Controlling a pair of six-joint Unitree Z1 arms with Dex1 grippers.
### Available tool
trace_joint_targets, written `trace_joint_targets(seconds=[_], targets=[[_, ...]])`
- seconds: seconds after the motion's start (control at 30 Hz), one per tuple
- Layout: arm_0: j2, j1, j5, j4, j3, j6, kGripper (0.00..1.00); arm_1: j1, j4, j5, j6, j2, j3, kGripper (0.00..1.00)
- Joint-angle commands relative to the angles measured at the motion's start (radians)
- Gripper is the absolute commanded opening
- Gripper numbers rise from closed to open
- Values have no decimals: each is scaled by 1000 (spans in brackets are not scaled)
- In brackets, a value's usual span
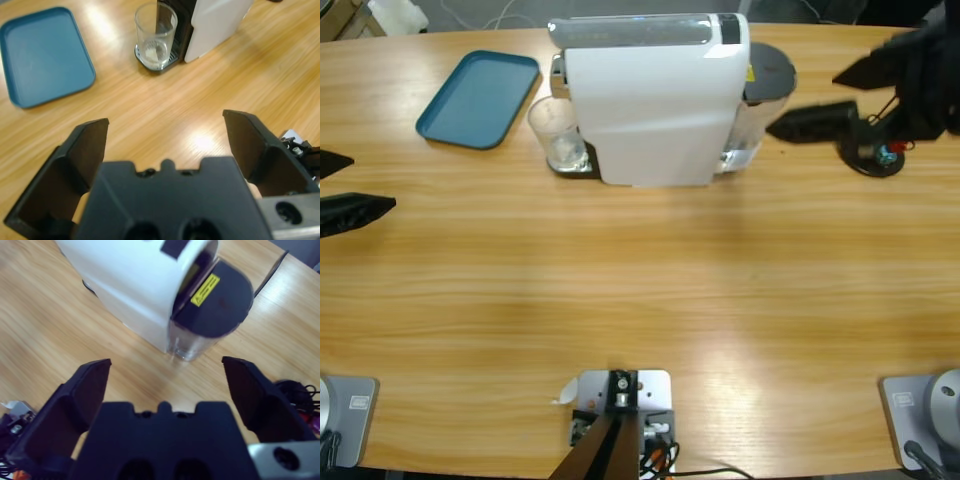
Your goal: Pour coffee
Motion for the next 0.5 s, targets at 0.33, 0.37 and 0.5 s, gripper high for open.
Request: trace_joint_targets(seconds=[0.33, 0.37, 0.5], targets=[[197, -6, 5, -172, 8, 93, 996, 35, -181, -8, -3, -215, 293, 1000], [223, -6, 4, -175, -3, 120, 996, 36, -181, -9, -3, -216, 294, 1000], [292, -16, 2, -183, -25, 189, 998, 36, -179, -24, -3, -240, 303, 1000]])
